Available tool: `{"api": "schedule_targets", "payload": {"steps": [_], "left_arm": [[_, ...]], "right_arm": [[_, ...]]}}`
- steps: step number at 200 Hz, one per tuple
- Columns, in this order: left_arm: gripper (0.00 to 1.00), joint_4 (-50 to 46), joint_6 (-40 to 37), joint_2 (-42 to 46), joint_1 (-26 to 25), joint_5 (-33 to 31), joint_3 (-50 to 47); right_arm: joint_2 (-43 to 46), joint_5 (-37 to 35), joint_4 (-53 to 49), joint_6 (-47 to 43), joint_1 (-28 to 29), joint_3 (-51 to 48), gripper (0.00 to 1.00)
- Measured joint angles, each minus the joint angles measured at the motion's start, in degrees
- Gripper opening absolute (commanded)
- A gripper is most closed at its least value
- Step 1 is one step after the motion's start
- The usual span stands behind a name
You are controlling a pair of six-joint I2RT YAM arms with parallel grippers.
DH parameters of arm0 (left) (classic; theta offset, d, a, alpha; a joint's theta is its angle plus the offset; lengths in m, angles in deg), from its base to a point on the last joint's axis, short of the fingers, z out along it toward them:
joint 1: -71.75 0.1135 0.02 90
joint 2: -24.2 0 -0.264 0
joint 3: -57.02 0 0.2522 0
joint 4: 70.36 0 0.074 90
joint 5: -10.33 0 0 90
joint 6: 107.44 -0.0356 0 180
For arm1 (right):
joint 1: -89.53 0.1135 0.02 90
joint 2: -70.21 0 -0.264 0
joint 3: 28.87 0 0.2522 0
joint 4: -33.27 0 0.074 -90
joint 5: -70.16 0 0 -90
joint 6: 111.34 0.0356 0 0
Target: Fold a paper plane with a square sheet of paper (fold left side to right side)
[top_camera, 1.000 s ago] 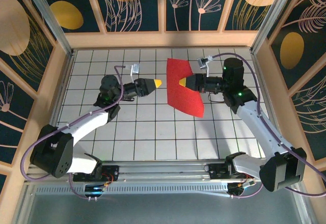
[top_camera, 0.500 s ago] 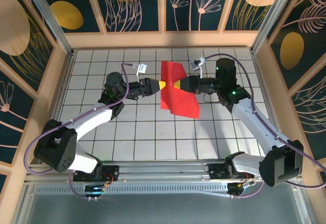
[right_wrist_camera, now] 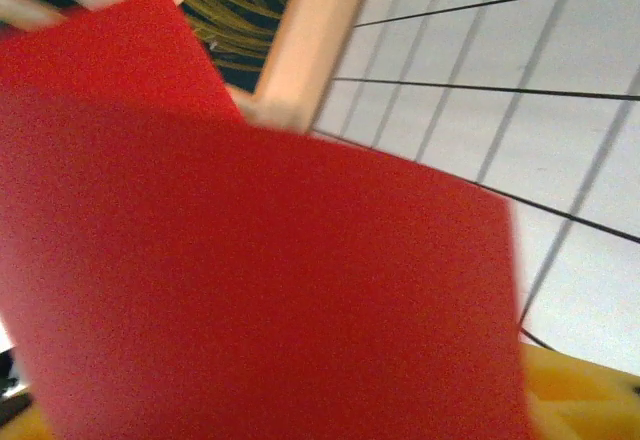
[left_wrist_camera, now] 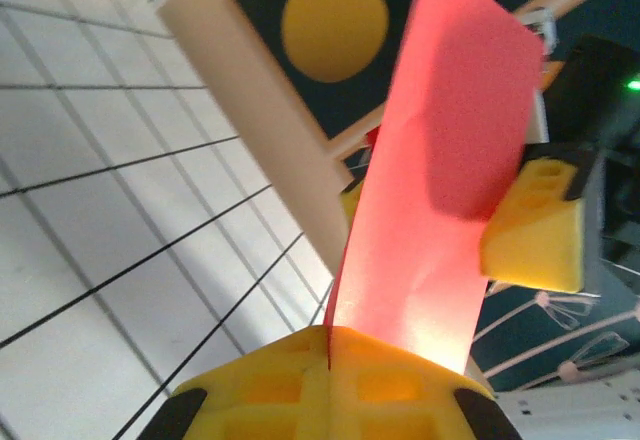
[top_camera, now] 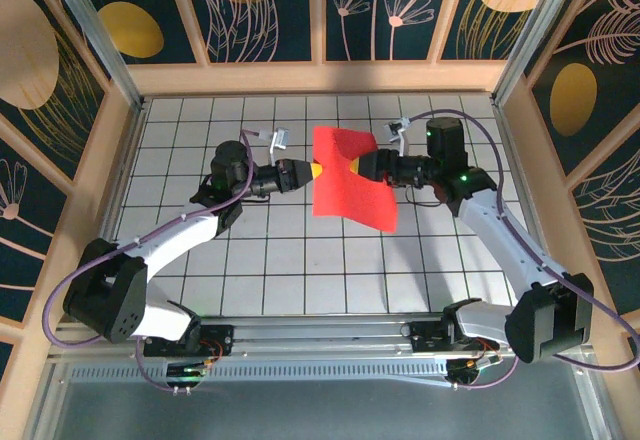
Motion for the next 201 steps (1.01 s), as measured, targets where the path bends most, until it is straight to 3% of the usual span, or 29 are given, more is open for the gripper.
{"api": "schedule_targets", "payload": {"steps": [46,115,150,201], "left_arm": [[0.00,-7.5,-0.2,-3.5,0.0,-4.7,-3.7],[0.00,-22.1,-2.0,-11.0,0.0,-12.6,-6.0],[0.00,-26.9,-3.5,-11.2,0.0,-14.9,-4.7],[0.00,-31.7,-6.1,-11.2,0.0,-16.8,-2.0]], "right_arm": [[0.0,-9.0,-2.8,-1.4,-1.7,-2.6,0.76],[0.1,-17.2,6.6,7.5,-0.8,-20.9,0.45],[-2.6,-18.6,11.8,10.8,4.1,-22.4,0.32],[-13.5,-20.3,14.3,11.6,7.9,-20.9,0.15]]}}
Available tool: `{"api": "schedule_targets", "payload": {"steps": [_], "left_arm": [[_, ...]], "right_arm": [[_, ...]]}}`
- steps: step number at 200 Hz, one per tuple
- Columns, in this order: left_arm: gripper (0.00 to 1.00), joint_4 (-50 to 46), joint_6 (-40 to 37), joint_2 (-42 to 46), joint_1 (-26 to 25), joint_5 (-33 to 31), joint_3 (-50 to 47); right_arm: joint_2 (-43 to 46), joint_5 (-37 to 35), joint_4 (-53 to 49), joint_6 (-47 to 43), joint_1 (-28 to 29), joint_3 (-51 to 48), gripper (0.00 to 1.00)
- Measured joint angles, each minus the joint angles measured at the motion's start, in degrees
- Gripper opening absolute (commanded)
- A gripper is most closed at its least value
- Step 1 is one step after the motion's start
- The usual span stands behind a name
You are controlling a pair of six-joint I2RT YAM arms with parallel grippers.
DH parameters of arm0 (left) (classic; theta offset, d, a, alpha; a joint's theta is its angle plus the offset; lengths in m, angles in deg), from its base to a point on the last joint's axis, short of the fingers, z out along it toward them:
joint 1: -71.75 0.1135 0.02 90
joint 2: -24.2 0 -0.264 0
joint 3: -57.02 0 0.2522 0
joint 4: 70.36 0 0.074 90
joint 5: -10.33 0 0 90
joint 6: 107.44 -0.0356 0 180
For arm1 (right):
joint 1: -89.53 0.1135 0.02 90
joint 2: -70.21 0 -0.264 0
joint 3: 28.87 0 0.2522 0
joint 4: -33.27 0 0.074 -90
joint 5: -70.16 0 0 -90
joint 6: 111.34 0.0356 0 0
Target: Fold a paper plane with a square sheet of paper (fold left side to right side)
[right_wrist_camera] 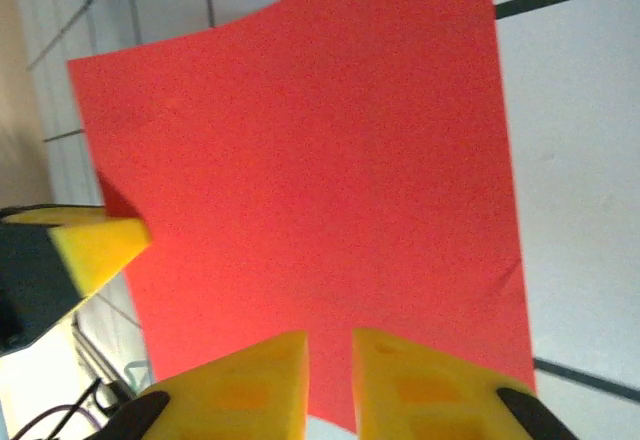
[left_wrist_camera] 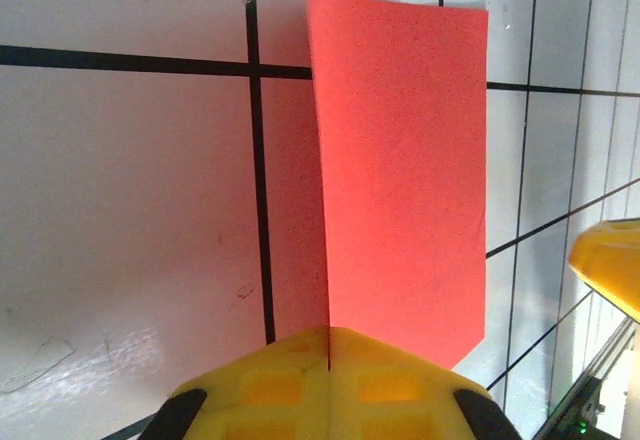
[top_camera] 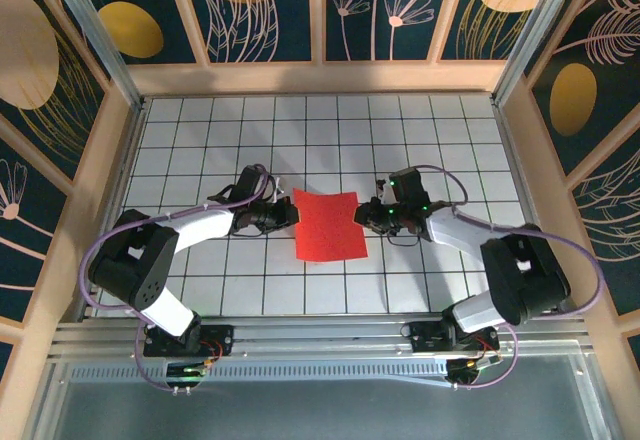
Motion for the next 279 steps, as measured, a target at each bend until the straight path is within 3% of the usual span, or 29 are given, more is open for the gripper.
{"api": "schedule_targets", "payload": {"steps": [39,122,205,239,279], "left_arm": [[0.00,-3.9,-2.5,0.0,0.0,-0.7,2.1],[0.00,-6.7,-4.6,-1.0,0.0,-1.0,3.9],[0.41,-0.9,-0.5,-1.6,0.0,5.9,4.0],[0.51,3.2,1.5,-1.9,-0.4,9.0,4.0],[0.54,6.0,2.8,-4.7,-2.1,11.3,4.7]], "right_arm": [[-6.1,-1.0,-0.1,-1.4,0.6,3.9,0.11],[-13.4,-3.8,-3.1,-4.2,1.0,7.6,0.12],[-13.9,-5.1,-4.1,-5.4,1.9,7.9,0.16],[-13.6,-4.7,-3.1,-5.2,2.0,7.4,0.21],[-13.4,-4.3,-1.9,-4.8,2.1,6.8,0.22]]}}
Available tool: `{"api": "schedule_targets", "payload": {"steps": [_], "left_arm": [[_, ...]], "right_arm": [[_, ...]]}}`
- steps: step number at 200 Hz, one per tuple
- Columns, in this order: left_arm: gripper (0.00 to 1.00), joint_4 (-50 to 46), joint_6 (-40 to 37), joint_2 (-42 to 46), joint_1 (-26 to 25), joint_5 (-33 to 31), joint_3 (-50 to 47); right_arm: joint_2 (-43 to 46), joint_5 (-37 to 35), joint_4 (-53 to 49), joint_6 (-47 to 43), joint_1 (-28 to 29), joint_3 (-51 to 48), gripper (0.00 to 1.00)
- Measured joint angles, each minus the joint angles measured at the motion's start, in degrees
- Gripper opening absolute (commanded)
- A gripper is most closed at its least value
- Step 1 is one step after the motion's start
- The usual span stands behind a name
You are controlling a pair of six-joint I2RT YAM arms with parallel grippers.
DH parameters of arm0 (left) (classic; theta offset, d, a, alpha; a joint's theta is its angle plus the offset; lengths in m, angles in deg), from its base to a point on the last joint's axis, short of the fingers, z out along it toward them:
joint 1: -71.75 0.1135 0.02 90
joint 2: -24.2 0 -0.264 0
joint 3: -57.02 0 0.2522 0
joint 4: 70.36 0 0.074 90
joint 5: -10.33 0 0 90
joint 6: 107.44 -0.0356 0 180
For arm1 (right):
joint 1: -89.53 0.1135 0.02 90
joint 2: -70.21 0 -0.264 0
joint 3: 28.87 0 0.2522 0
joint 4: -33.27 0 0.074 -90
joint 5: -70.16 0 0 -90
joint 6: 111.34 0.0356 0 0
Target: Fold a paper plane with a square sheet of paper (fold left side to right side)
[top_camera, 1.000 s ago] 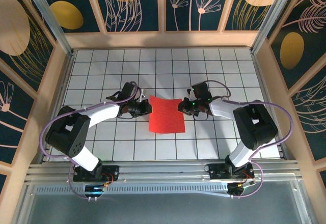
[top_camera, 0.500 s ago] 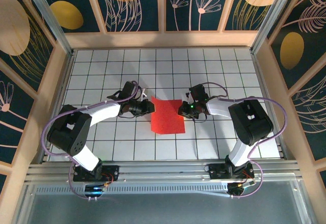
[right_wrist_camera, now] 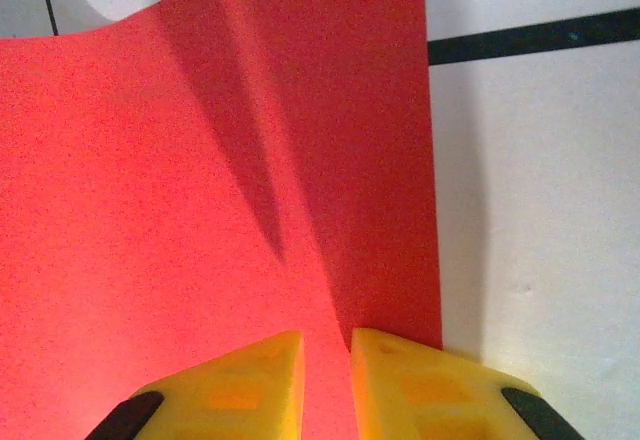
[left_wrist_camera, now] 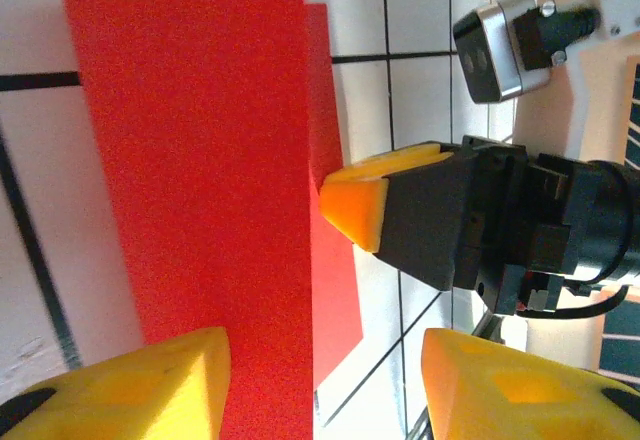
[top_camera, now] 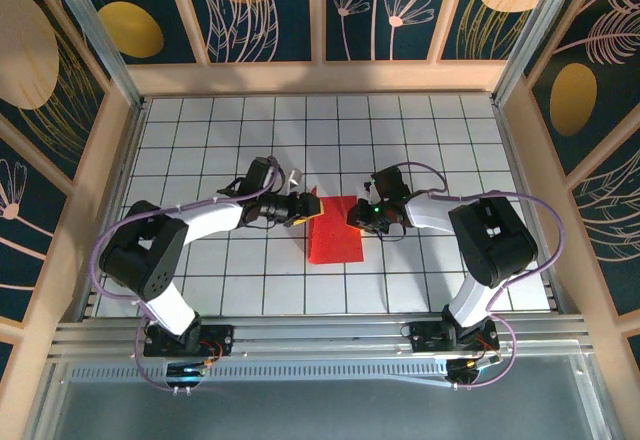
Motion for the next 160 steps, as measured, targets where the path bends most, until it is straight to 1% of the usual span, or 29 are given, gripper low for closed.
{"api": "schedule_targets", "payload": {"steps": [42,64,81,111,128,146,160], "left_arm": [[0.54,1.8,0.8,-3.7,-1.7,0.7,3.2],[0.50,2.4,1.1,-5.1,-2.3,0.7,4.0],[0.41,2.4,1.3,-5.9,-2.6,0.3,4.1],[0.18,0.9,0.7,-7.3,-3.0,-0.2,5.3],[0.08,0.8,0.1,-7.6,-3.2,-0.8,6.2],[0.02,0.8,0.2,-7.6,-3.3,-1.1,6.5],[0.00,0.8,0.0,-7.7,-3.3,-1.3,6.5]], "right_arm": [[0.2,0.2,1.1,1.0,0.0,-0.6,0.22],[0.5,0.4,1.5,1.2,0.0,-0.8,0.22],[0.9,0.6,1.5,1.6,0.1,-1.0,0.26],[3.8,0.8,1.8,2.6,0.0,-1.9,0.36],[6.4,1.7,2.8,2.7,-0.6,-2.6,0.43],[9.4,3.2,4.4,3.1,-1.6,-4.0,0.51],[11.3,4.9,6.2,3.7,-2.4,-5.3,0.56]]}}
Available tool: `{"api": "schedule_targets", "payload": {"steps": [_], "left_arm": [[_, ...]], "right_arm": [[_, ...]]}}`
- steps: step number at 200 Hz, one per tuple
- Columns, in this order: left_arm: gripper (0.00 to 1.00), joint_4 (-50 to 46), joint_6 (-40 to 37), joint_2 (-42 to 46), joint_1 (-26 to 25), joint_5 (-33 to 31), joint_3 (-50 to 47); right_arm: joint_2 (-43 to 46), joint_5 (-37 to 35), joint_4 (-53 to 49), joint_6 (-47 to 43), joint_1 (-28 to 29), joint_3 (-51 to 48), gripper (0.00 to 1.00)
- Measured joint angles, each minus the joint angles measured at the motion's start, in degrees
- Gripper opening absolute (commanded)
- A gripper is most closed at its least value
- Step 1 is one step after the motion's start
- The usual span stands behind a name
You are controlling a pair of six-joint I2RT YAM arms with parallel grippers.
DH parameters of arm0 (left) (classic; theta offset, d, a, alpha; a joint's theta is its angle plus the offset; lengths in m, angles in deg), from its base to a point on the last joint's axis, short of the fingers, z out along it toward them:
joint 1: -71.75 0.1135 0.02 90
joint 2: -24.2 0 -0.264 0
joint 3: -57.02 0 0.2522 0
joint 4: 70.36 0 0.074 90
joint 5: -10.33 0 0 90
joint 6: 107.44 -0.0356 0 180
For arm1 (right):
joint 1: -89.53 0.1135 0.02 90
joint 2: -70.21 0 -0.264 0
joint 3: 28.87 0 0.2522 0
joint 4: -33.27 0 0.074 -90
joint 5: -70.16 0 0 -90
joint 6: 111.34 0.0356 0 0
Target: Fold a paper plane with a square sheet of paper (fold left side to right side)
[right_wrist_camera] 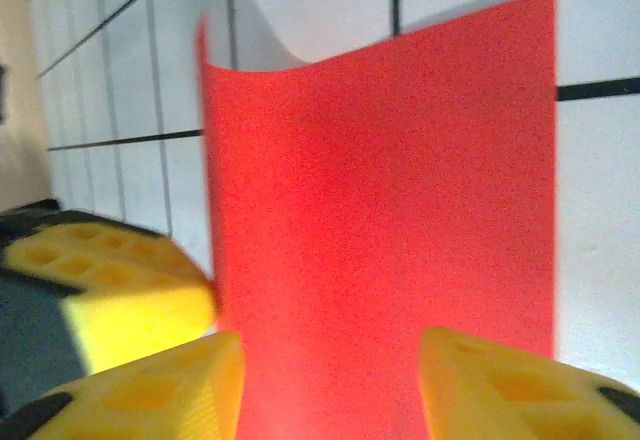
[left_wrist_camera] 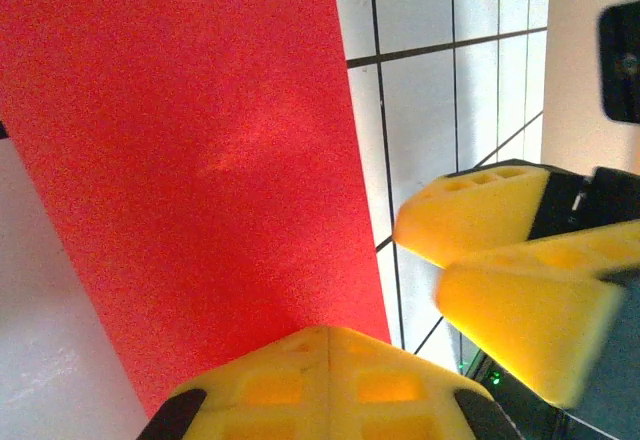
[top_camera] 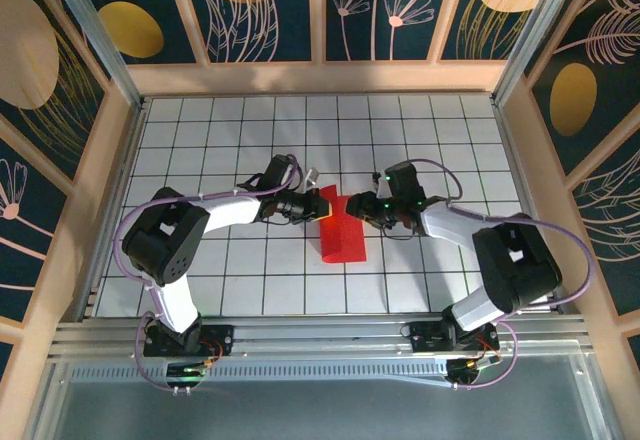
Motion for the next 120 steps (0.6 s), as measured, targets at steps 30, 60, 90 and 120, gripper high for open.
{"api": "schedule_targets", "payload": {"steps": [30,60,90,120], "left_arm": [[0.00,-0.2,0.0,0.0,0.0,-0.2,0.0],[0.00,-0.2,0.0,-0.1,-0.1,-0.2,0.0],[0.00,-0.2,0.0,-0.2,-0.2,-0.2,0.0],[0.00,-0.2,0.0,-0.2,-0.2,-0.2,0.0]], "right_arm": [[1.1,3.1,2.5,0.6,-0.4,-1.4,0.57],[0.8,6.3,5.0,1.4,-0.2,-2.7,0.56],[-1.2,9.1,7.9,2.0,0.7,-2.9,0.52],[-4.3,10.7,9.8,2.7,1.7,-2.7,0.42]]}}
